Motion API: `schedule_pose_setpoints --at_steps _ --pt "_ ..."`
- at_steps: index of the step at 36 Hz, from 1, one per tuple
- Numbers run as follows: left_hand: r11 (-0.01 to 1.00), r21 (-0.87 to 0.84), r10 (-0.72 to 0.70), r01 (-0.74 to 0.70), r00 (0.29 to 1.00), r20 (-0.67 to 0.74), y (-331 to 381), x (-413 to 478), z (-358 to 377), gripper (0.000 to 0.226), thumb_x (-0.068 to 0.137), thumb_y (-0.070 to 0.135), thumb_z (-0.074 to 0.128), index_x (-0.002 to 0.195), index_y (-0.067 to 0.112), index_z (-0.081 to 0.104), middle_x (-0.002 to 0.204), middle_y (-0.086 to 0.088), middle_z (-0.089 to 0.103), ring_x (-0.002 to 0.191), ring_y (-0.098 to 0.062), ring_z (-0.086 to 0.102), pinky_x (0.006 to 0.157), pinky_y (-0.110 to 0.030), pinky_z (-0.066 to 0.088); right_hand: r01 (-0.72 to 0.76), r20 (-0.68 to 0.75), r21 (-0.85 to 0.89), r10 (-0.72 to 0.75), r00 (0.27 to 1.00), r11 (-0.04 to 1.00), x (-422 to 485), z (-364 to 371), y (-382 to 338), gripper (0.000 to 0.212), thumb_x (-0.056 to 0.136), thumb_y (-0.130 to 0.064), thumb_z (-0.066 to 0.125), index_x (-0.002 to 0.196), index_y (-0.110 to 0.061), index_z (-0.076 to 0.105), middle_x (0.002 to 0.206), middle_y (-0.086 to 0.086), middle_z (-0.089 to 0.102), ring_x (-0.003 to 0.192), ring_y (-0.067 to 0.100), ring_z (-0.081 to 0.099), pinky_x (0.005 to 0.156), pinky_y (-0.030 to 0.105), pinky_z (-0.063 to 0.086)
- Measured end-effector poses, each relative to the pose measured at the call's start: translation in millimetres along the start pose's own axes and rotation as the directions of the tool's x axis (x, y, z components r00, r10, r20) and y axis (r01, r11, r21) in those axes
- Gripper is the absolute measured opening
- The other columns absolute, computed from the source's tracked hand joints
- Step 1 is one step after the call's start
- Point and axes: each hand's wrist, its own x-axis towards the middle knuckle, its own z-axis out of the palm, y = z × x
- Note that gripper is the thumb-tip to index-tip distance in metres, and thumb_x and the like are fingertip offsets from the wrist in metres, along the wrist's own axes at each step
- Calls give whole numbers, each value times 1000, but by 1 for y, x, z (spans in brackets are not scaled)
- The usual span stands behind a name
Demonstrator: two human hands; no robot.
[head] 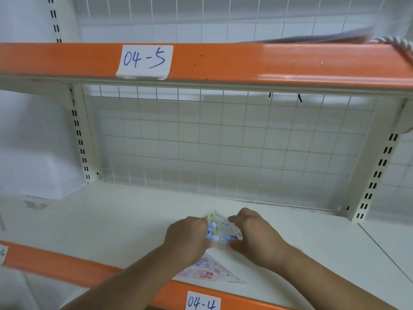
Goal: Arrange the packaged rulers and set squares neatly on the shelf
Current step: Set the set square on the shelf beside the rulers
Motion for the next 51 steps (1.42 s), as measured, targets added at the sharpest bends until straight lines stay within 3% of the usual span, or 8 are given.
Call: schedule_pose_setpoints --at_steps 4,8,14,21,38,44,51 --pt "1000 -13 9 -9 1000 -2 0 0 1 46 91 49 56 125 18 56 122 1 62 110 -20 58 86 -29 45 -8 -3 -89 8 1000 996 -2 1 -2 32 87 -35 62 112 -16 59 112 4 50 108 22 48 86 30 43" --pt "999 34 29 -31 998 60 -2 -1 -1 50 87 47 62 127 19 53 123 1 60 111 -20 58 87 -30 45 -37 -26 -191 32 999 981 -7 3 0 34 91 -35 57 119 -16 55 119 4 48 113 24 46 87 31 40" --pt "995 91 38 -43 998 53 -5 -4 4 32 93 17 49 125 17 54 118 -2 61 104 -23 61 80 -30 47 -87 -41 -266 79 996 960 -19 5 10 36 95 -33 50 127 -17 49 125 5 46 115 25 45 86 28 37" --pt "990 42 134 -135 991 18 7 -4 7 30 98 28 42 123 17 56 120 -2 61 107 -23 60 83 -29 46 -128 -47 -315 120 992 940 -37 7 13 31 98 -31 44 124 -16 48 125 5 46 114 23 46 88 30 34" --pt "942 50 327 -331 942 78 68 -8 18 28 98 19 42 122 19 55 120 -3 60 105 -23 60 80 -30 45 -314 -93 -335 300 949 889 -101 -8 37 34 96 -31 47 127 -17 48 123 5 47 113 25 46 90 33 36" --pt "914 52 397 -402 913 91 107 -11 20 30 97 18 43 123 21 57 122 -2 60 110 -23 59 84 -30 46 -384 -128 -342 362 923 858 -136 -21 61 34 96 -30 47 127 -17 48 123 5 48 112 25 46 89 33 36" --pt "871 20 487 -490 869 86 183 -19 22 23 98 20 42 114 17 58 115 -4 62 103 -25 60 78 -30 46 -466 -160 -329 438 884 821 -197 -45 105 33 96 -30 45 126 -18 48 122 4 47 112 25 47 90 33 36"
